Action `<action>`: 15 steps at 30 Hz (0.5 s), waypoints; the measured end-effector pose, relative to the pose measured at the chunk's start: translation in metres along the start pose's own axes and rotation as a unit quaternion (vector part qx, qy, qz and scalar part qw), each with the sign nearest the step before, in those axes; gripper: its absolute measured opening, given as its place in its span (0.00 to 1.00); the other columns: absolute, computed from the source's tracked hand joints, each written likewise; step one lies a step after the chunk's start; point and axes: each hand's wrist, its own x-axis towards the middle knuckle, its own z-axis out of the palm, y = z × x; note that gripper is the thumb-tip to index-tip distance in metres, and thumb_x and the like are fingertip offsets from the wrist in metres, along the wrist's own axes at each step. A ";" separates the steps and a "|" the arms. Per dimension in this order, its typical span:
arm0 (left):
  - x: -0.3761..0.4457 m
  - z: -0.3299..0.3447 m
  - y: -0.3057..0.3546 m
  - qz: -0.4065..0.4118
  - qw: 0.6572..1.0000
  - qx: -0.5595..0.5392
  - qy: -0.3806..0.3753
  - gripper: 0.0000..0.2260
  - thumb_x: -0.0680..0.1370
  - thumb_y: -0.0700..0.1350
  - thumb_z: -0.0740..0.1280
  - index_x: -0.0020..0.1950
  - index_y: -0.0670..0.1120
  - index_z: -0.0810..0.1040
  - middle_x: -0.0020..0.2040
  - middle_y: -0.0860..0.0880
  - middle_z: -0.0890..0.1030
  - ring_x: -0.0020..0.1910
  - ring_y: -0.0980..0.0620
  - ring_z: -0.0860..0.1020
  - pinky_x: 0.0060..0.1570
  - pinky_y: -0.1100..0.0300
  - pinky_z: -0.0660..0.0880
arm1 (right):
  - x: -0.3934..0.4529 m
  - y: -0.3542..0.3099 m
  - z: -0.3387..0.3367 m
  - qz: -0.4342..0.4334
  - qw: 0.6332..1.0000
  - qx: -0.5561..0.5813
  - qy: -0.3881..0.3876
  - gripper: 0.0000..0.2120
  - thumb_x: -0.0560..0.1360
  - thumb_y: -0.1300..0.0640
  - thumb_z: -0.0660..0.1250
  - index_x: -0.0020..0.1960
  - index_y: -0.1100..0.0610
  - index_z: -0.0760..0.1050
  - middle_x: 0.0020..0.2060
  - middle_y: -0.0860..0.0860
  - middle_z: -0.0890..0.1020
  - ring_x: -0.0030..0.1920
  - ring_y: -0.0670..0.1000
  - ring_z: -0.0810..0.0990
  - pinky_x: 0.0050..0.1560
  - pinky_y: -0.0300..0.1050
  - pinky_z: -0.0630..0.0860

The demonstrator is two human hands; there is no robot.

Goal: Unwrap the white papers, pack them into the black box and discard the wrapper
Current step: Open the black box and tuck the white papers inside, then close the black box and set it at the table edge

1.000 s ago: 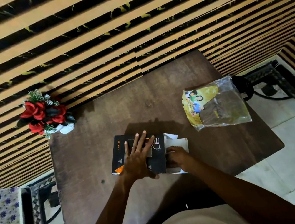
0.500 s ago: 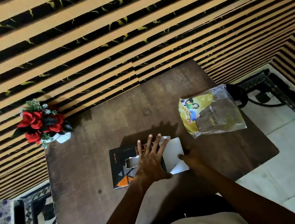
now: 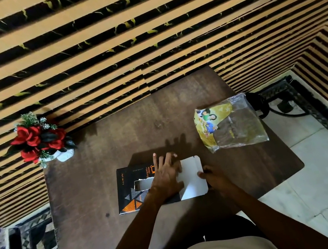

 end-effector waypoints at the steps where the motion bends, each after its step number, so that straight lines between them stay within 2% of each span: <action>1: -0.001 0.001 -0.003 -0.001 1.000 -0.028 0.012 0.20 0.66 0.55 0.72 0.54 0.50 0.75 0.70 0.45 0.64 0.70 0.42 0.62 0.74 0.41 0.36 | 0.000 -0.003 0.002 -0.012 1.000 0.007 0.003 0.12 0.77 0.55 0.66 0.58 0.59 0.73 0.60 0.60 0.79 0.58 0.60 0.78 0.56 0.57 0.78; 4: -0.005 -0.002 -0.013 -0.033 0.990 -0.124 0.059 0.22 0.68 0.59 0.69 0.59 0.50 0.75 0.72 0.45 0.63 0.73 0.41 0.59 0.75 0.43 0.38 | -0.007 -0.017 0.014 -0.053 0.998 0.024 0.000 0.10 0.75 0.52 0.69 0.54 0.56 0.76 0.50 0.57 0.82 0.48 0.55 0.82 0.45 0.49 0.79; 6: -0.012 -0.005 -0.023 -0.077 0.978 -0.158 0.111 0.27 0.69 0.62 0.66 0.65 0.54 0.72 0.72 0.47 0.65 0.73 0.44 0.60 0.75 0.40 0.42 | -0.011 -0.025 0.024 -0.088 0.996 0.014 -0.011 0.07 0.75 0.55 0.70 0.50 0.56 0.76 0.42 0.53 0.81 0.40 0.50 0.79 0.36 0.41 0.77; 7: -0.018 -0.007 -0.030 -0.107 0.969 -0.177 0.134 0.28 0.69 0.64 0.64 0.67 0.54 0.70 0.72 0.47 0.65 0.73 0.45 0.60 0.75 0.39 0.43 | -0.012 -0.029 0.030 -0.109 0.994 0.002 -0.015 0.07 0.74 0.57 0.71 0.50 0.56 0.76 0.40 0.52 0.80 0.39 0.48 0.78 0.35 0.38 0.76; 10: -0.043 -0.010 -0.057 -0.214 0.939 -0.206 0.171 0.33 0.69 0.66 0.61 0.69 0.51 0.68 0.72 0.45 0.66 0.73 0.43 0.62 0.74 0.36 0.47 | -0.010 -0.031 0.045 -0.157 0.987 -0.020 -0.004 0.13 0.71 0.62 0.74 0.53 0.55 0.76 0.49 0.56 0.82 0.49 0.52 0.80 0.49 0.44 0.77; 12: -0.061 -0.009 -0.071 -0.272 0.922 -0.210 0.180 0.36 0.67 0.67 0.61 0.69 0.48 0.69 0.71 0.43 0.67 0.72 0.41 0.63 0.73 0.36 0.53 | -0.009 -0.030 0.052 -0.159 0.987 -0.003 0.017 0.20 0.72 0.65 0.72 0.62 0.60 0.74 0.57 0.60 0.81 0.55 0.53 0.79 0.55 0.46 0.75; 15: -0.082 -0.005 -0.080 -0.329 0.895 -0.238 0.186 0.36 0.69 0.61 0.70 0.71 0.44 0.65 0.73 0.40 0.64 0.71 0.38 0.64 0.71 0.38 0.60 | -0.020 -0.030 0.060 -0.162 0.985 -0.015 0.049 0.24 0.75 0.63 0.69 0.69 0.63 0.70 0.65 0.58 0.77 0.62 0.50 0.75 0.62 0.42 0.71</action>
